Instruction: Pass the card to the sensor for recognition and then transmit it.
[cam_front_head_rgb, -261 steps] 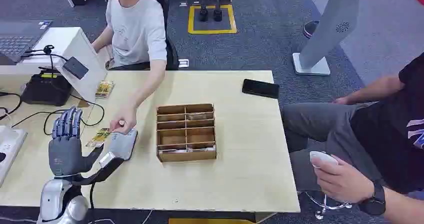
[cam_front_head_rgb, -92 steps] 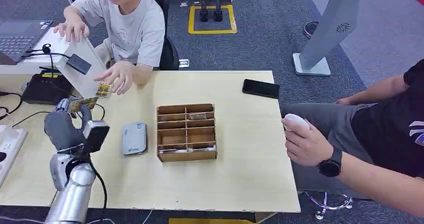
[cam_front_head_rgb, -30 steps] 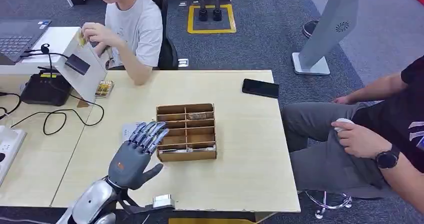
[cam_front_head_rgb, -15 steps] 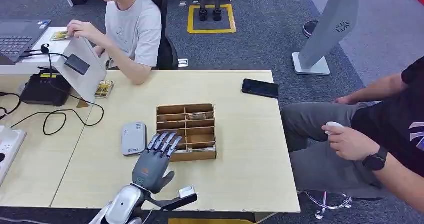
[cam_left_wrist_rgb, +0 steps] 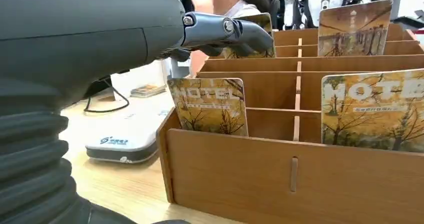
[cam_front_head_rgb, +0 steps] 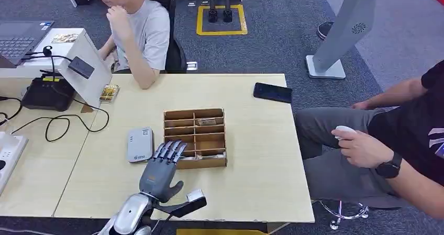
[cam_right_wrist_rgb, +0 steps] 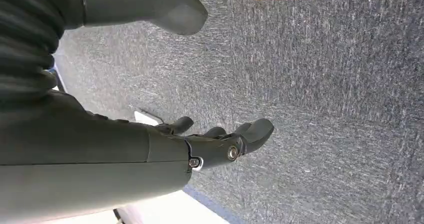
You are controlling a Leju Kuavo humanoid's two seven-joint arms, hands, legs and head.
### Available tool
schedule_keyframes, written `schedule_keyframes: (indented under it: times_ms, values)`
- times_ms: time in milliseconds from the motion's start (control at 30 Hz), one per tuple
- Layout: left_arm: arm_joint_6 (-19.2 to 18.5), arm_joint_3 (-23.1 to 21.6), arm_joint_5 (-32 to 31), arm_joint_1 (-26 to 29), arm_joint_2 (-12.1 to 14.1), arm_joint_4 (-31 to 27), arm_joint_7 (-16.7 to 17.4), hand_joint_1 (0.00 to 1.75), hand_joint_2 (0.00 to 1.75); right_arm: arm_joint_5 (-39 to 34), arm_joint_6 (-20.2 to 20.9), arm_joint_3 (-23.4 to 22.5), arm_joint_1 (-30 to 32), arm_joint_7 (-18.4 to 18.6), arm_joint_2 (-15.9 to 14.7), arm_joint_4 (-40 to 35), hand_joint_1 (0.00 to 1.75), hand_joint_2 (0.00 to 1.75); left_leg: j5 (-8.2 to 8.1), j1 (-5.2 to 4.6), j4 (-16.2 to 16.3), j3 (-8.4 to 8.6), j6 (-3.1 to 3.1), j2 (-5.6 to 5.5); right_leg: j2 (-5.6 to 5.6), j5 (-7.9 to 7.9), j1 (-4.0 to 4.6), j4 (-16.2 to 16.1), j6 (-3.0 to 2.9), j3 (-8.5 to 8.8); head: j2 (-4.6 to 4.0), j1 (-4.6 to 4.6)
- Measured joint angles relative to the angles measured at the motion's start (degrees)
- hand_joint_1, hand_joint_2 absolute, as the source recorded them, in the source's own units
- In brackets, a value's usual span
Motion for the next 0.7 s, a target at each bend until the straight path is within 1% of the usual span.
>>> schedule_keyframes:
  times_ms: [167, 400, 700]
  values:
    - [0.70, 1.31, 1.05, -0.24, -0.22, 0.04, 0.04, 0.00, 1.75, 0.72, 0.02, 0.00, 0.03, 0.33, 0.00, 0.02, 0.00, 1.75, 0.00, 0.00, 0.00, 0.00, 0.00, 0.00, 0.00, 0.00, 0.00, 0.00, 0.00, 0.00, 0.00, 0.00]
    - [0.72, 3.15, 1.66, -1.03, -0.33, 0.04, 0.15, 0.00, 1.75, 1.12, 0.02, 0.00, 0.04, 0.39, 0.00, 0.02, 0.00, 1.75, 0.01, 0.01, 0.00, 0.01, 0.00, 0.00, 0.00, 0.00, 0.01, 0.00, 0.00, 0.00, 0.00, 0.00]
    - [0.85, 4.35, 3.78, -0.99, -1.20, 0.02, -1.57, 0.00, 1.75, 1.79, 0.09, 0.00, 0.04, 0.66, 0.02, 0.02, 0.00, 1.75, 0.00, 0.00, 0.00, 0.00, 0.00, -0.01, 0.00, 0.00, 0.00, 0.00, 0.00, 0.00, 0.00, 0.00]
